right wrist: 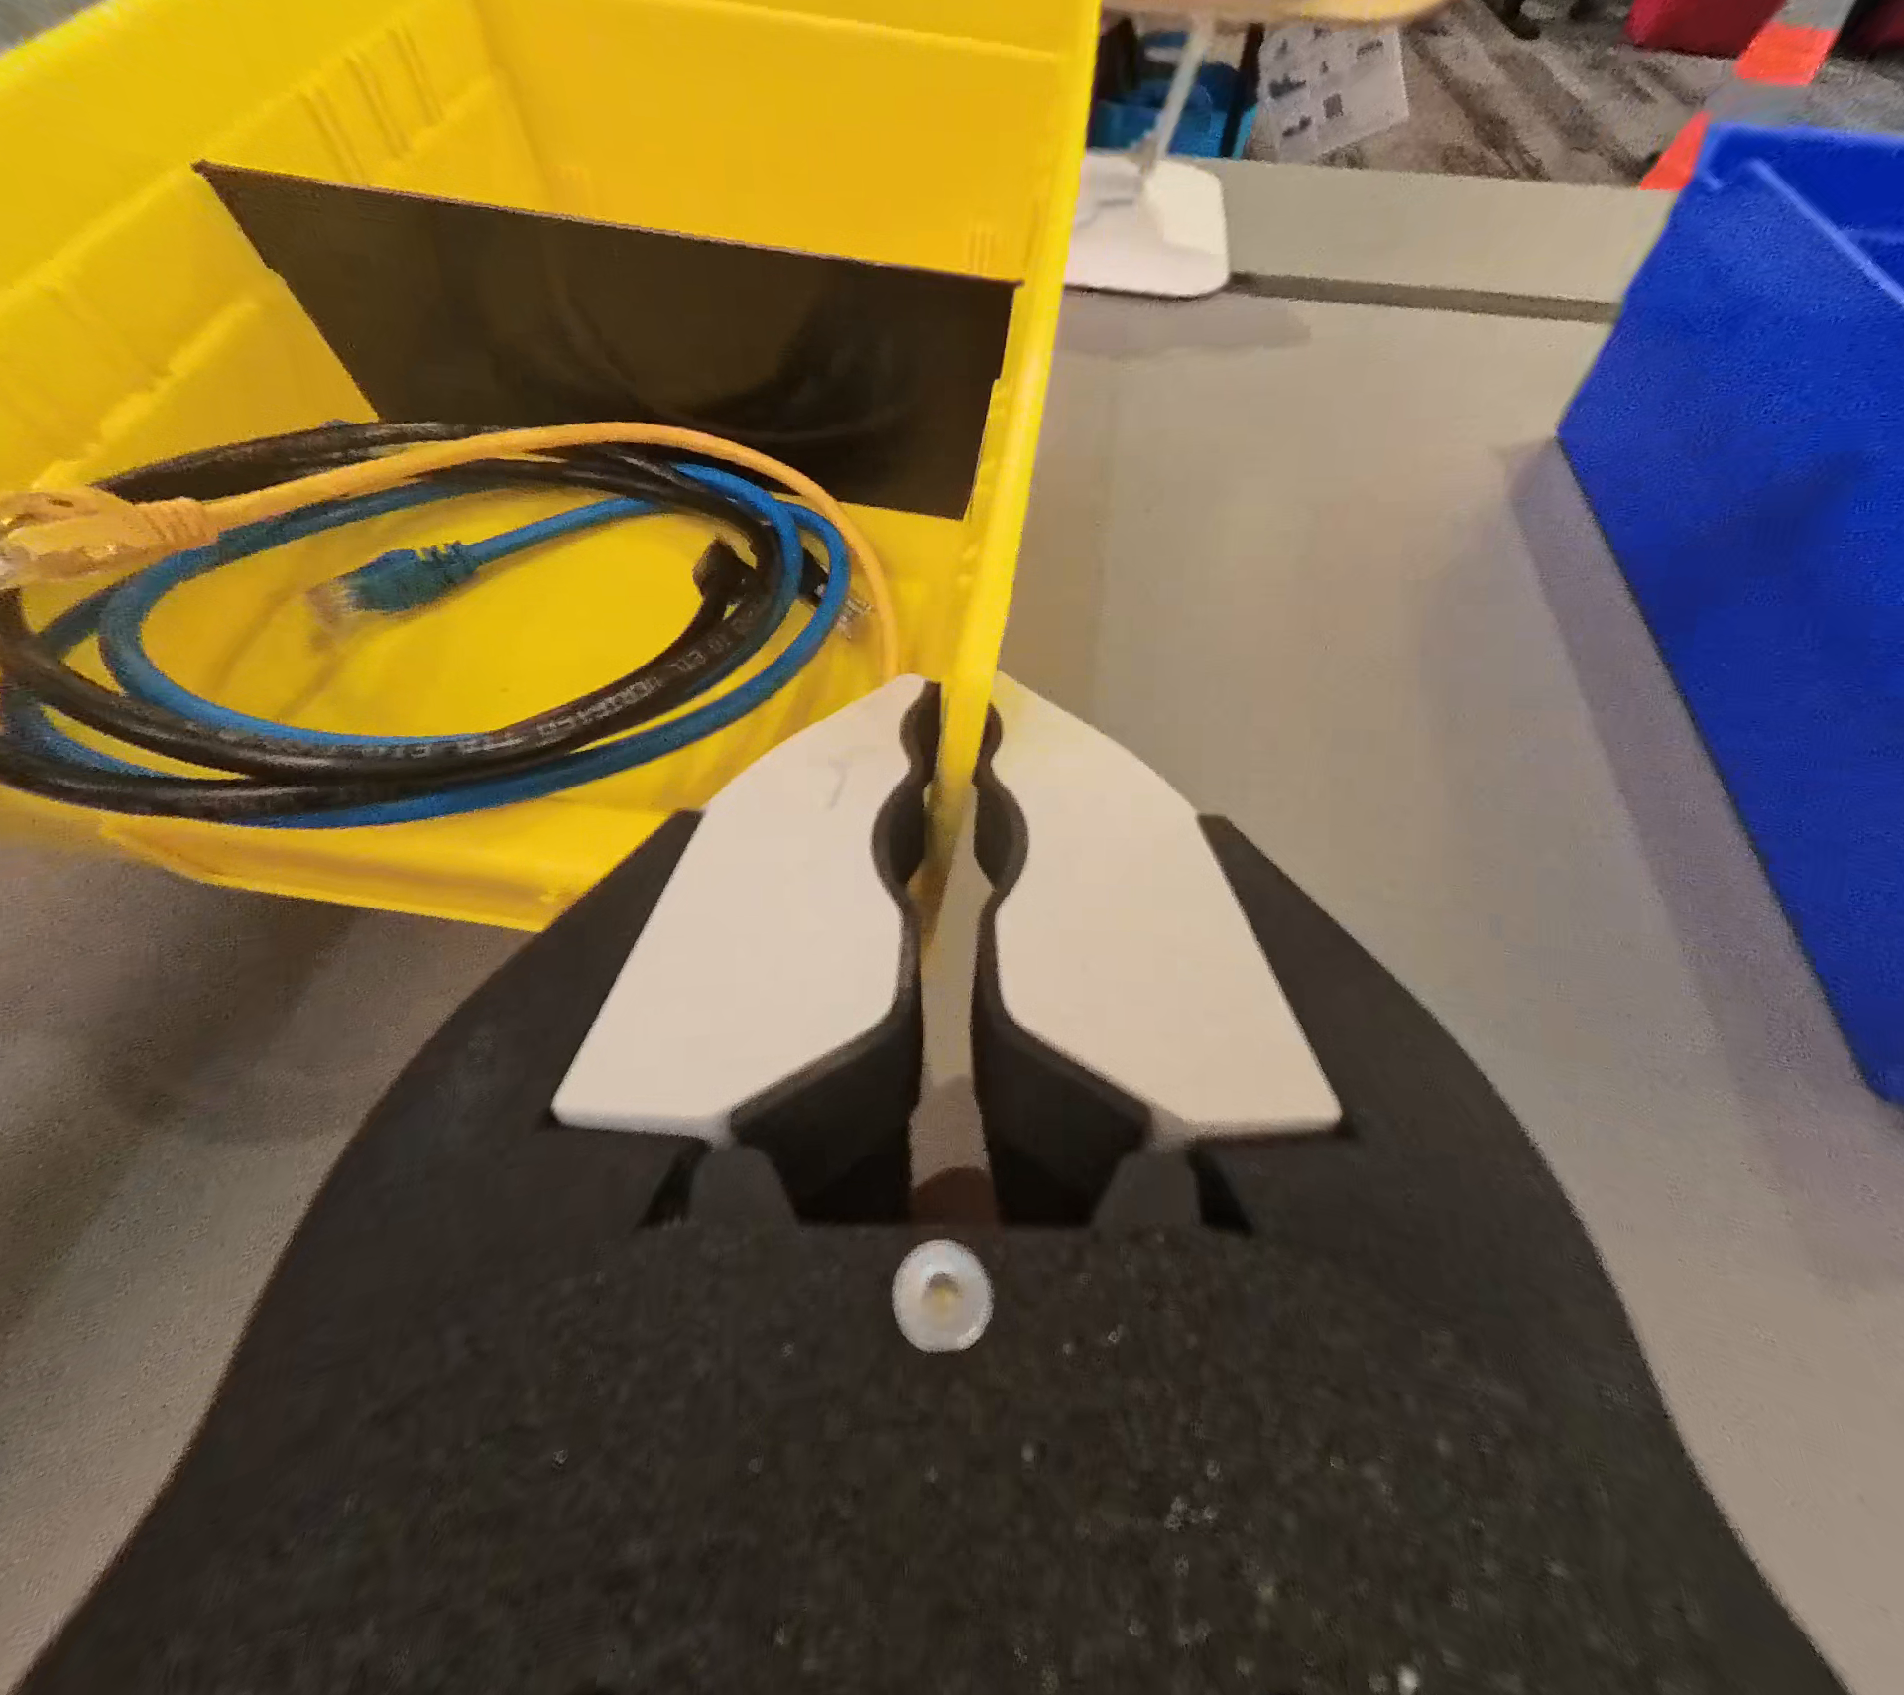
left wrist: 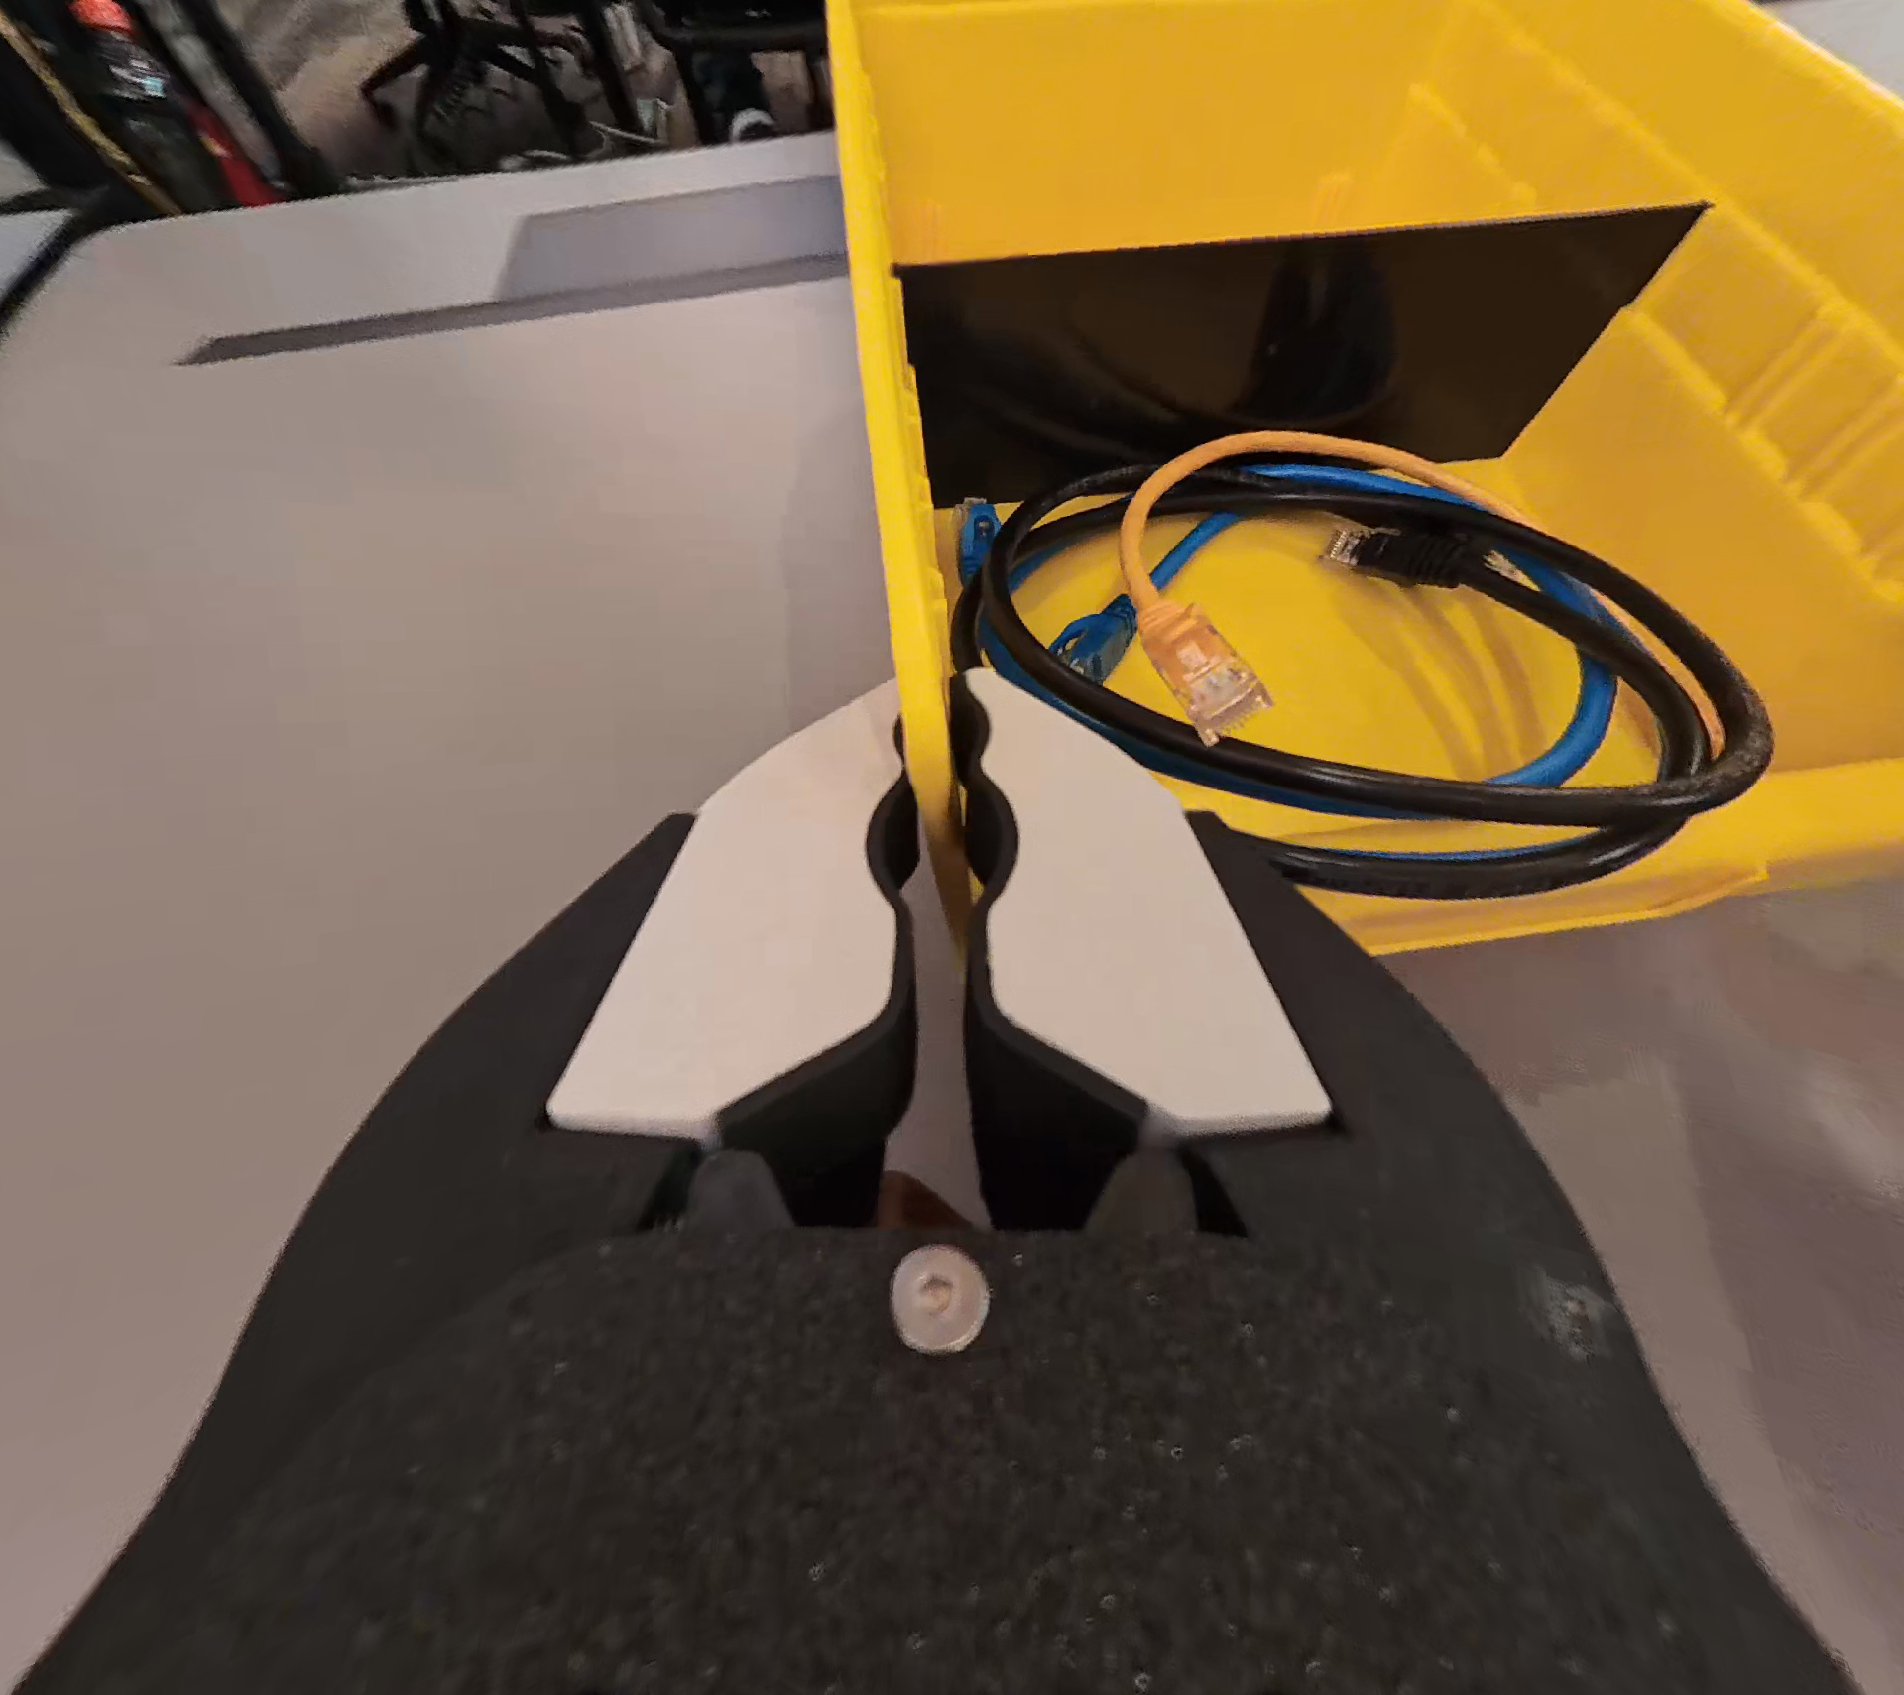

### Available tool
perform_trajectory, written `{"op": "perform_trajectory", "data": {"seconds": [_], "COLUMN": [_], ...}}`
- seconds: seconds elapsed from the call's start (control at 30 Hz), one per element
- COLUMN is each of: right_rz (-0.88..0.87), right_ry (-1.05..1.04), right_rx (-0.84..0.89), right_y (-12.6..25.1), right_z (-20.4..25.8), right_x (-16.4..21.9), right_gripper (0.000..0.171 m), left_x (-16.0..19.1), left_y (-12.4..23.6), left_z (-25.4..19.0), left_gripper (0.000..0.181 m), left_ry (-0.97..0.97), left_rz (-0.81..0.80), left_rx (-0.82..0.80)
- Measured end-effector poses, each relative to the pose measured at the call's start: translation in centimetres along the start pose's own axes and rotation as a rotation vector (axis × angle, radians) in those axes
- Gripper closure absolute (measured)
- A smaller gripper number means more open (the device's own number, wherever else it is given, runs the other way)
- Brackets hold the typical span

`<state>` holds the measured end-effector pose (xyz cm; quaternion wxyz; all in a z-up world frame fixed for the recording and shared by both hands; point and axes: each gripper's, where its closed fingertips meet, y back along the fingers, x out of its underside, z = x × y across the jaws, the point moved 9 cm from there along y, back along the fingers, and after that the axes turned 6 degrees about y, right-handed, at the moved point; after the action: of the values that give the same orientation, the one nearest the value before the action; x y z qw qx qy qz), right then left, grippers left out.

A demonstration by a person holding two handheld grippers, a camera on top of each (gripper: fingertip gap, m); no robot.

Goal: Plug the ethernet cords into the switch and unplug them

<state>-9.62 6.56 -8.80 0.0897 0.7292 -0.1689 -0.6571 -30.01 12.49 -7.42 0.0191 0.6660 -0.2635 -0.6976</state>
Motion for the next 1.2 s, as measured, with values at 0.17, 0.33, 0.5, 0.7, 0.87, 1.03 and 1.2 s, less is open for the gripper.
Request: {"op": "perform_trajectory", "data": {"seconds": [0.17,0.33,0.5,0.7,0.87,1.03,1.2], "right_rz": [-0.004,0.032,0.021,-0.063,-0.307,-0.271,-0.178], "right_ry": [0.076,0.096,0.166,0.292,0.244,0.206,0.135], "right_rx": [-0.083,-0.194,-0.235,-0.494,-0.588,-0.569,-0.475], "right_y": [-0.7,-1.2,-1.6,0.3,5.1,8.0,10.2], "right_z": [8.3,15.5,17.7,16.2,8.9,-0.7,-10.0], "right_x": [-2.1,-2.3,-1.8,-3.0,-4.9,-3.5,0.7], "right_gripper": [0.166,0.162,0.159,0.138,0.134,0.138,0.15], "left_x": [-0.4,0.4,2.5,1.7,-0.2,-0.8,-2.1], "left_y": [1.8,3.0,2.1,3.9,7.3,8.7,9.3], "left_z": [8.6,16.0,19.0,19.8,19.3,15.7,7.9], "left_gripper": [0.179,0.179,0.179,0.161,0.155,0.148,0.156], "left_ry": [0.031,0.094,0.148,0.218,0.221,0.163,0.114], "left_rz": [-0.018,-0.042,0.017,-0.062,-0.257,-0.288,-0.384], "left_rx": [-0.052,-0.081,-0.027,-0.055,-0.099,0.013,0.151]}}
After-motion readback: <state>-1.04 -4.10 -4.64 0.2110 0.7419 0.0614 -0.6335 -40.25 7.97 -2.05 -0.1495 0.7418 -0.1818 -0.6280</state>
